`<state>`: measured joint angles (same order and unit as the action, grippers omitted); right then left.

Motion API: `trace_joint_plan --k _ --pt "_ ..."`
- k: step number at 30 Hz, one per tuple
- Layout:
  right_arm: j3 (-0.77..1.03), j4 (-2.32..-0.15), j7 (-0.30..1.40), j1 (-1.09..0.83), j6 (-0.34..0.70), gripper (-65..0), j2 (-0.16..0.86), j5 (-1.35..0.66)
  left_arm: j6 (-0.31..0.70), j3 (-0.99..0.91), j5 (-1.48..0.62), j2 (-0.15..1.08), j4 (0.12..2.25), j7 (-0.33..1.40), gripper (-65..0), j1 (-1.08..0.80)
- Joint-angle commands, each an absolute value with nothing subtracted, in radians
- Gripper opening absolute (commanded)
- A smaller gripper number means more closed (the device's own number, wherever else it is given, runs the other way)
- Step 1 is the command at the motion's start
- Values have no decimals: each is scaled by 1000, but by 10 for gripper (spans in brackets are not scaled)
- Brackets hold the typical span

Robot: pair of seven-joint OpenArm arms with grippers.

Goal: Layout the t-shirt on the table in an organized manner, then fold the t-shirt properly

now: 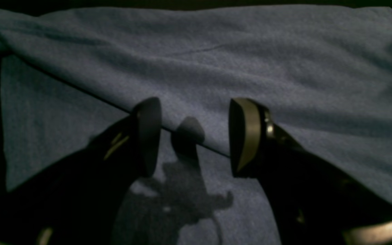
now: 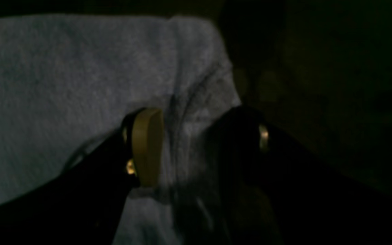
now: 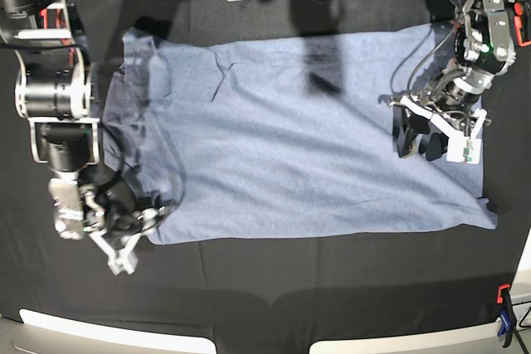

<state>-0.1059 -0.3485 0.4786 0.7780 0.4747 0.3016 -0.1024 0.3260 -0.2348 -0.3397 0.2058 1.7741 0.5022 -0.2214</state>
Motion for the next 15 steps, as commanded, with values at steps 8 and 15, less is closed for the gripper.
trace_joint_plan --k 8,15 --pt "-105 -375 448 791 413 -650 271 19 334 -237 -348 215 1795 470 -360 -213" --pt "-105 -733 528 617 414 -650 305 50 334 -237 -313 214 1795 456 -360 -213"
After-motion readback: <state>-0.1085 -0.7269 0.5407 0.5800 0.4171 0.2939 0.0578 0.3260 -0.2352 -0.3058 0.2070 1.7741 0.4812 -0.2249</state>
